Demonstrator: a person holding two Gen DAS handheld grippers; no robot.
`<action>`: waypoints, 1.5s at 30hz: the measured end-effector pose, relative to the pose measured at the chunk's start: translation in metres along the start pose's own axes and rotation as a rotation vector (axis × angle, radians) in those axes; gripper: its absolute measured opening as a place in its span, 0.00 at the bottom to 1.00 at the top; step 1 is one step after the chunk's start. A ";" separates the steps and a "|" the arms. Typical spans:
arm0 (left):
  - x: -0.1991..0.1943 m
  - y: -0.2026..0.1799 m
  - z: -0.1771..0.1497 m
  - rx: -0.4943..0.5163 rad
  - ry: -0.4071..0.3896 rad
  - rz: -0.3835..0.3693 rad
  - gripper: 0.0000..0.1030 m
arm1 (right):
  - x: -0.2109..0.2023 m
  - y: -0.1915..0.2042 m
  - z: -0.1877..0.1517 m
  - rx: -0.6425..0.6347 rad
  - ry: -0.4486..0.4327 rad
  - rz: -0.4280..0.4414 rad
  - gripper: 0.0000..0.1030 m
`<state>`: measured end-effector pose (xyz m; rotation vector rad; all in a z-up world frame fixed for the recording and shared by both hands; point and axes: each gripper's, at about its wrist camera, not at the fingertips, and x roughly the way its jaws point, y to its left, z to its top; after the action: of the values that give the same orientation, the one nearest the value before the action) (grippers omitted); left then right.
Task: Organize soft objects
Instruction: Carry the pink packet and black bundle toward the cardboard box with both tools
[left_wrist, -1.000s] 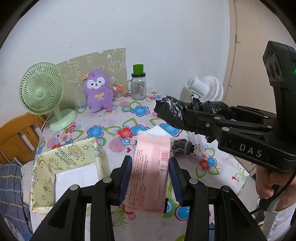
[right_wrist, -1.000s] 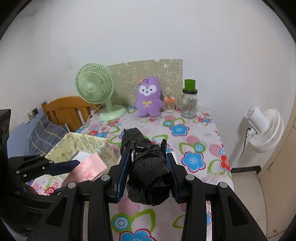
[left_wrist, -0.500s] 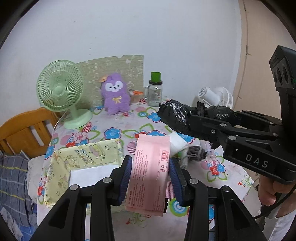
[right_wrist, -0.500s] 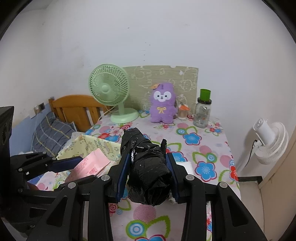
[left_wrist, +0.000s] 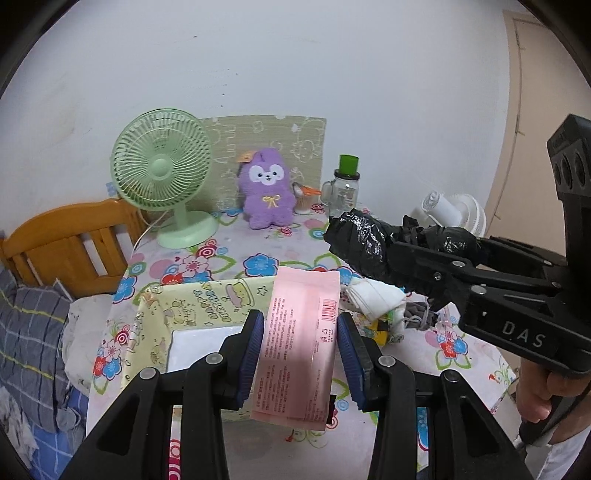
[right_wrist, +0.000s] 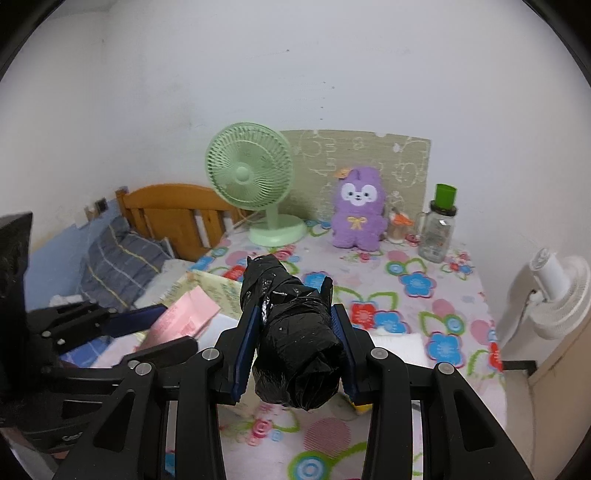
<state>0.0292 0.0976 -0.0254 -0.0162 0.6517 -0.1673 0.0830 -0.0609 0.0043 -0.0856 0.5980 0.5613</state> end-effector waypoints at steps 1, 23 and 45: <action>-0.001 0.002 0.001 -0.001 -0.004 0.005 0.41 | 0.000 0.002 0.002 -0.001 -0.002 0.006 0.41; 0.004 0.061 0.003 -0.119 -0.002 0.114 0.41 | 0.056 0.042 0.021 -0.078 0.057 0.060 0.41; 0.028 0.094 0.000 -0.179 0.059 0.186 0.41 | 0.109 0.051 0.019 -0.073 0.146 0.097 0.41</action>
<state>0.0652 0.1858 -0.0491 -0.1231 0.7214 0.0703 0.1402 0.0390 -0.0368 -0.1681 0.7269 0.6754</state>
